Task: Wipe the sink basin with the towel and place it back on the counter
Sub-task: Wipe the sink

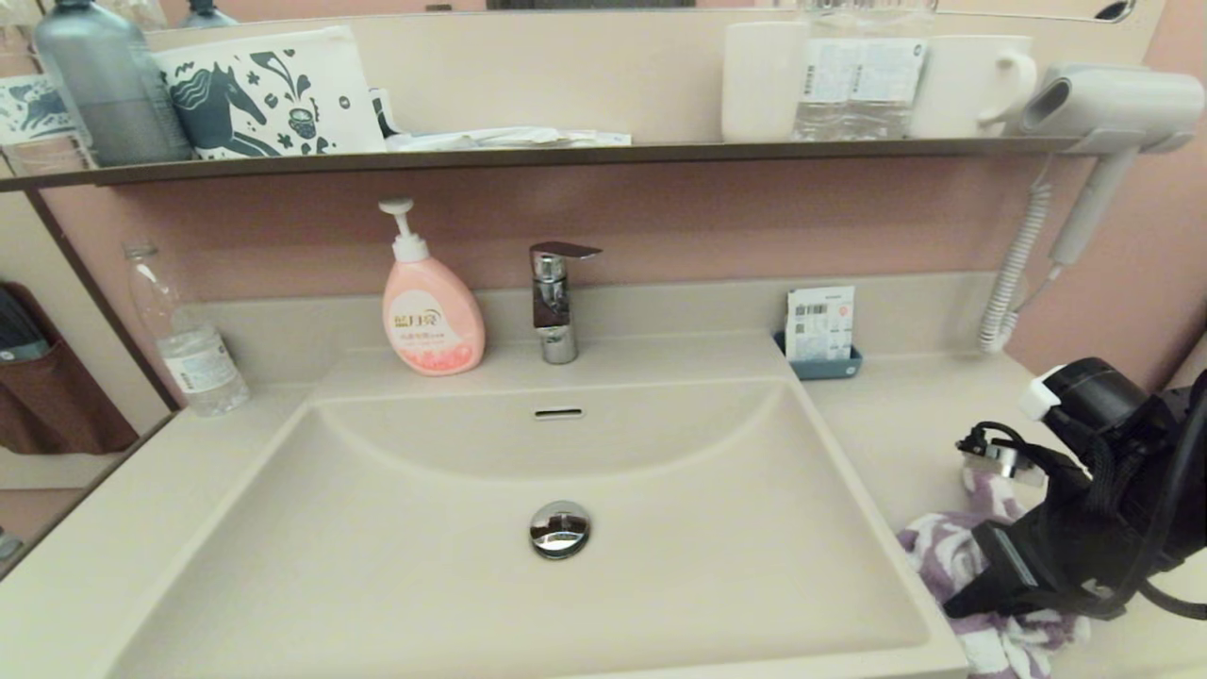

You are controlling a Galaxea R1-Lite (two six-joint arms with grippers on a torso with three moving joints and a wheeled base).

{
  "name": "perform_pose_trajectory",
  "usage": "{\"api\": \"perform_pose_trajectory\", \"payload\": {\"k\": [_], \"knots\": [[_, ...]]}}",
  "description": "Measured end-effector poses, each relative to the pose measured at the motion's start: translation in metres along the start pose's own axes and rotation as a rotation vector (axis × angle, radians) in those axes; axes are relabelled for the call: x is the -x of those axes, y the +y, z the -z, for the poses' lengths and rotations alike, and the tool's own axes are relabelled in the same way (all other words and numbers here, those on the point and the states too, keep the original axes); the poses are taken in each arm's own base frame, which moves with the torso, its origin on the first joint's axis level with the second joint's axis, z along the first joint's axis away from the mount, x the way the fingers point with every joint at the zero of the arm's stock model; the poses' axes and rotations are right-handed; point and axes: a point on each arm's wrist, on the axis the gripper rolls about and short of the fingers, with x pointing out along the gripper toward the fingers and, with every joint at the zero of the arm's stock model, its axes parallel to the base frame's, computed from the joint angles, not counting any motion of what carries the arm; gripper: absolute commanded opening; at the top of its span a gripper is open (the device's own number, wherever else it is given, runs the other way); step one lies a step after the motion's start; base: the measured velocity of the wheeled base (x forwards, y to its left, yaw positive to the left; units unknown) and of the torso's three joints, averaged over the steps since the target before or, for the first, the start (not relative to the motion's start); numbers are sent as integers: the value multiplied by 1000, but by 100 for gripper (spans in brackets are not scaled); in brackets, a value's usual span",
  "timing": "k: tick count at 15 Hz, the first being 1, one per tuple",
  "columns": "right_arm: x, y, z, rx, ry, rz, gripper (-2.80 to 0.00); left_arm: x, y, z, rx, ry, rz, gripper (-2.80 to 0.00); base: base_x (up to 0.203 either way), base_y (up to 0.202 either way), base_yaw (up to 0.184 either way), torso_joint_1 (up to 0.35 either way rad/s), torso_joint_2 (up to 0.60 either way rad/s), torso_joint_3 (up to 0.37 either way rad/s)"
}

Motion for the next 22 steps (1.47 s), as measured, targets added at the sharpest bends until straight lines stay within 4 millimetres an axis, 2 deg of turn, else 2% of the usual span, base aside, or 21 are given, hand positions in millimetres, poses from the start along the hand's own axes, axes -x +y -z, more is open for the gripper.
{"api": "perform_pose_trajectory", "payload": {"k": [3, 5, 11, 17, 19, 22], "knots": [[-4, -6, -9, 4, -71, -43, -280, 0, 0, 0, 0, 0, 0, -280, 0, 0, 0, 0, 0, 0], [-4, -12, -24, 9, -153, -63, -280, 0, 0, 0, 0, 0, 0, -280, 0, 0, 0, 0, 0, 0], [9, -44, -83, -17, -428, -67, -280, 0, 0, 0, 0, 0, 0, -280, 0, 0, 0, 0, 0, 0], [7, -54, -143, -96, -677, -150, -280, 0, 0, 0, 0, 0, 1, -280, 0, 0, 0, 0, 0, 0], [10, -58, -151, -120, -711, -126, -280, 0, 0, 0, 0, 0, 0, -280, 0, 0, 0, 0, 0, 0], [33, -79, -150, -181, -761, -82, -280, 0, 0, 0, 0, 0, 0, -280, 0, 0, 0, 0, 0, 0]]}}
